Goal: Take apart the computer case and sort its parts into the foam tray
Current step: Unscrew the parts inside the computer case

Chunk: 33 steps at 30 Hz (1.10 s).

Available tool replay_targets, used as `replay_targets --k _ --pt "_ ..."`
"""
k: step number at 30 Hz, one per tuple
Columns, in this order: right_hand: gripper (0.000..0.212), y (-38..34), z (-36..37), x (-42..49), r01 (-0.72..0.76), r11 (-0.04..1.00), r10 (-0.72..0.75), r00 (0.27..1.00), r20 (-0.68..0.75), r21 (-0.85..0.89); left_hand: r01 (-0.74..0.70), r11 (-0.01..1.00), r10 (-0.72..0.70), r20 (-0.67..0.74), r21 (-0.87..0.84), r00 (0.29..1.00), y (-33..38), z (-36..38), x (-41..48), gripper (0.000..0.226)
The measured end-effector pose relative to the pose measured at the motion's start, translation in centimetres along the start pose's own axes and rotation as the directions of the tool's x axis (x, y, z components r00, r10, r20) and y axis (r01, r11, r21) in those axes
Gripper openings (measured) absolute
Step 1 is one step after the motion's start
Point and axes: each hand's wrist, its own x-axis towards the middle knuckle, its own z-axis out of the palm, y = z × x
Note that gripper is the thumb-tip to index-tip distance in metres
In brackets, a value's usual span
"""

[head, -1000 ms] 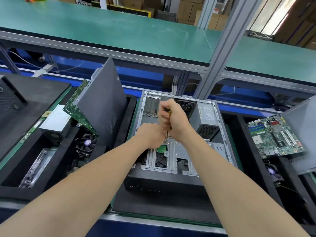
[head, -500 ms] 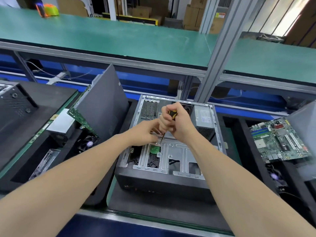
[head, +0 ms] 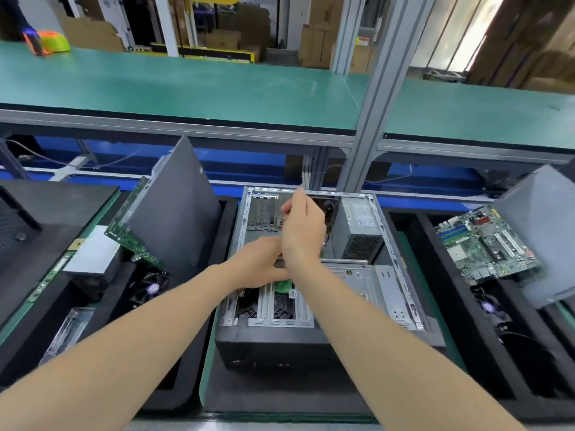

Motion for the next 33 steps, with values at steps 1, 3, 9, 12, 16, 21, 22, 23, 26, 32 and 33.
replay_targets --k 1,3,9,12,16,21,22,23,26,32,33 --pt "0.049 0.0 0.4 -0.3 0.007 1.000 -0.006 0.998 -0.062 0.014 -0.011 1.000 0.010 0.035 0.015 0.999 0.0 -0.1 0.0 0.021" --pt "0.050 0.1 0.9 -0.4 0.029 0.998 -0.019 0.984 -0.179 0.057 0.012 0.998 -0.016 0.059 0.055 0.998 -0.1 0.3 0.2 0.053" --pt "0.046 1.1 1.0 -0.7 0.138 0.986 -0.144 0.988 0.054 0.091 -0.019 0.928 -0.064 0.209 0.373 0.976 -0.5 0.7 0.5 0.031" --pt "0.047 0.5 -0.2 0.6 0.059 0.984 -0.101 0.962 0.255 0.165 -0.038 0.948 -0.015 0.166 0.315 0.986 -0.6 0.9 0.6 0.039" --pt "0.049 0.6 -2.1 2.9 -0.131 0.963 -0.012 0.852 0.523 0.235 -0.017 0.924 -0.051 0.166 0.381 0.985 -0.8 1.4 1.0 0.048" --pt "0.052 0.8 -3.4 4.7 -0.296 0.916 0.011 0.694 0.720 0.271 -0.003 0.995 0.001 0.029 0.096 1.000 -1.7 0.9 0.6 0.036" --pt "0.052 0.9 -3.6 4.8 -0.315 0.908 0.012 0.677 0.735 0.276 0.007 1.000 -0.007 -0.004 -0.002 1.000 -1.8 0.6 0.4 0.035" --pt "0.052 0.9 -3.7 4.9 -0.328 0.903 0.013 0.668 0.744 0.278 0.022 0.996 -0.024 -0.023 -0.084 0.999 -1.9 0.4 0.3 0.038" --pt "0.051 0.8 -3.7 4.7 -0.327 0.908 0.015 0.653 0.757 0.264 0.046 0.985 -0.049 -0.019 -0.166 0.999 -1.7 -0.1 0.1 0.036" --pt "0.031 0.1 -3.1 3.4 -0.227 0.946 -0.022 0.667 0.745 0.231 0.035 0.997 -0.035 -0.002 -0.064 0.999 -1.4 -0.2 0.0 0.019" --pt "0.027 -0.1 -3.0 3.1 -0.180 0.961 -0.023 0.705 0.709 0.211 0.033 0.997 -0.034 -0.003 -0.071 0.999 -1.4 -0.2 0.0 0.017"
